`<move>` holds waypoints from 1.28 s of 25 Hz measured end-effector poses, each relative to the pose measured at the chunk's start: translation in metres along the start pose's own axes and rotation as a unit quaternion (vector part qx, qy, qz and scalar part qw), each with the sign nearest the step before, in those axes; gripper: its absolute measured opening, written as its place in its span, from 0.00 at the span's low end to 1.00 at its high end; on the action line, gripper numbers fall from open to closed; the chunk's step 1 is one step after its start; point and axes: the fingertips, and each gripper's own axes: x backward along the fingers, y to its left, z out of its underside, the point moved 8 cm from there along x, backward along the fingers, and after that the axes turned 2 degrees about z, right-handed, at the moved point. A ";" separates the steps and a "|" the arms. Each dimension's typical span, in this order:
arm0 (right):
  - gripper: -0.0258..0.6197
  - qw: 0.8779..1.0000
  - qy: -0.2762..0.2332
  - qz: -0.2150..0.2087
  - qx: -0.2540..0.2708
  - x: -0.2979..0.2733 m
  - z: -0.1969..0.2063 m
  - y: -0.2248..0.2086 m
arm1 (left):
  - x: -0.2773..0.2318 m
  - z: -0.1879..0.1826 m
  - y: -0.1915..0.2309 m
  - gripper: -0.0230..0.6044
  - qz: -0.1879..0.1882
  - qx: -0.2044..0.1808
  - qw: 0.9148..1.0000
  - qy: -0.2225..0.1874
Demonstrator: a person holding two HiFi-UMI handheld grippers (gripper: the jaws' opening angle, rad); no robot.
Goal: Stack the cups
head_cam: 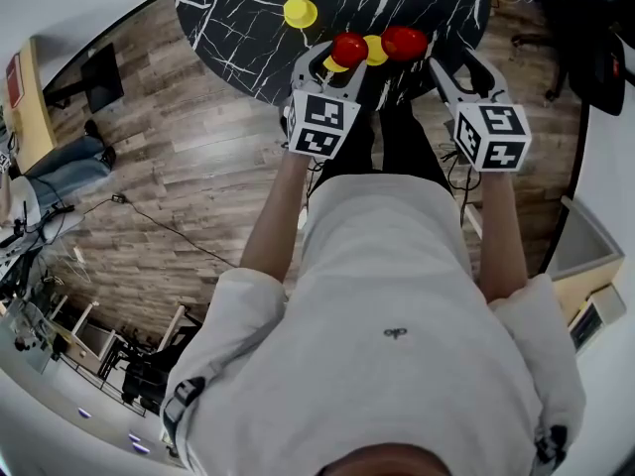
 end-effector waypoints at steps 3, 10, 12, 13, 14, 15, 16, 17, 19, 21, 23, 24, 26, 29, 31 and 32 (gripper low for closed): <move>0.41 1.000 0.001 0.001 -0.001 0.001 0.002 -0.001 | -0.003 0.003 -0.003 0.38 0.003 0.000 1.000 0.003; 0.41 1.000 0.003 0.003 -0.004 0.003 0.006 -0.003 | -0.011 0.009 -0.010 0.38 0.009 0.003 1.000 0.006; 0.41 1.000 0.004 0.003 -0.003 0.003 0.007 -0.003 | -0.012 0.009 -0.011 0.38 0.009 0.003 1.000 0.003; 0.41 1.000 0.004 0.003 -0.004 0.004 0.008 -0.003 | -0.013 0.010 -0.011 0.38 0.007 0.002 1.000 0.002; 0.41 1.000 0.004 0.003 -0.004 0.004 0.008 -0.003 | -0.013 0.010 -0.012 0.38 0.006 0.001 1.000 0.002; 0.41 1.000 0.004 0.003 -0.004 0.005 0.009 -0.003 | -0.014 0.010 -0.012 0.38 0.006 0.000 1.000 0.002; 0.41 1.000 0.005 0.004 -0.005 0.005 0.010 -0.003 | -0.015 0.010 -0.012 0.38 0.006 0.001 1.000 0.001; 0.41 1.000 0.005 0.004 -0.004 0.006 0.010 -0.002 | -0.015 0.010 -0.012 0.38 0.006 0.002 1.000 -0.001; 0.41 1.000 0.007 0.004 -0.004 0.007 0.012 -0.002 | -0.015 0.010 -0.011 0.38 0.006 0.003 1.000 -0.004; 0.41 1.000 0.007 0.005 -0.003 0.008 0.013 -0.002 | -0.016 0.010 -0.012 0.38 0.005 -0.002 1.000 -0.002; 0.41 1.000 0.007 0.006 -0.003 0.009 0.013 -0.002 | -0.017 0.010 -0.012 0.38 0.004 -0.009 1.000 -0.001; 0.41 1.000 0.007 0.007 -0.003 0.009 0.013 -0.002 | -0.017 0.010 -0.013 0.38 0.003 -0.010 1.000 -0.002; 0.41 1.000 0.006 0.008 -0.004 0.010 0.012 -0.002 | -0.017 0.011 -0.013 0.42 0.001 -0.009 1.000 -0.004; 0.41 1.000 0.004 0.009 -0.004 0.010 0.012 -0.002 | -0.017 0.014 -0.015 0.45 0.003 -0.008 1.000 0.000; 0.41 1.000 0.003 0.010 -0.004 0.010 0.012 -0.001 | -0.015 0.014 -0.015 0.45 0.007 -0.007 1.000 -0.003; 0.41 1.000 0.003 0.009 -0.003 0.010 0.011 -0.001 | -0.014 0.014 -0.015 0.45 0.009 -0.005 1.000 -0.007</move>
